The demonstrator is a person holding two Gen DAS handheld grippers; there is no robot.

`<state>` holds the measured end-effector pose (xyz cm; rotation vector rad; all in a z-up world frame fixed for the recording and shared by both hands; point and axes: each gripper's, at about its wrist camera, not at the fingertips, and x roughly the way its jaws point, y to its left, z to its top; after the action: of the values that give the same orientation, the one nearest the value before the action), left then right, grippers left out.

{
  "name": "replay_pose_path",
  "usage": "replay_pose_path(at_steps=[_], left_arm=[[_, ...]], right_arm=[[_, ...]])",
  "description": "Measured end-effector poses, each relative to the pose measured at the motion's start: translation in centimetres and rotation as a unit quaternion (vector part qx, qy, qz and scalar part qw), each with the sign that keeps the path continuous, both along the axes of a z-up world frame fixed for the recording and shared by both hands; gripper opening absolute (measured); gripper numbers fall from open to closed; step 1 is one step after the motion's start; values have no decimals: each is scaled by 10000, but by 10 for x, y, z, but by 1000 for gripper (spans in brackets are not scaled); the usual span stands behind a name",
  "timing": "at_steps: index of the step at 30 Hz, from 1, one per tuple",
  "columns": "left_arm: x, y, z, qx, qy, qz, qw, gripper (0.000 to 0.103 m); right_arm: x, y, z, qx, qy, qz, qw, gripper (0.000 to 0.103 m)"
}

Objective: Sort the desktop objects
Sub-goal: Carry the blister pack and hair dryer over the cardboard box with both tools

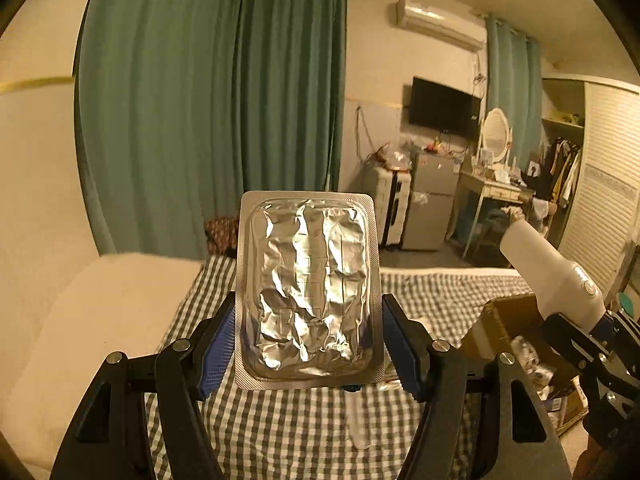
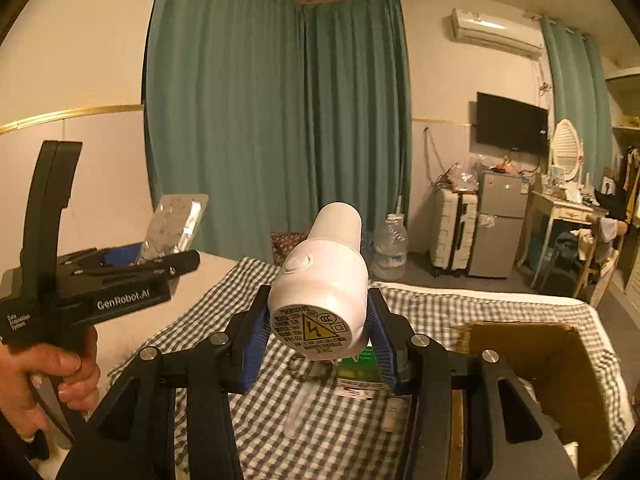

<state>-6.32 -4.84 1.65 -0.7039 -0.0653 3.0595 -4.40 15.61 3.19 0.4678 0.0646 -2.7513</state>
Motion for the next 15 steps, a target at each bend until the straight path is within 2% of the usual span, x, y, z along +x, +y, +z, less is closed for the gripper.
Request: replay_pose_path(at_steps=[9,15], left_arm=[[16,48,30,-66,369,-481,9981,69],[21,91,44,-175,424,-853,9953,69]], right_arm=[[27,59,24,-105,267,-542,9981,45],[31,91,36,-265,395,-840,9953,45]])
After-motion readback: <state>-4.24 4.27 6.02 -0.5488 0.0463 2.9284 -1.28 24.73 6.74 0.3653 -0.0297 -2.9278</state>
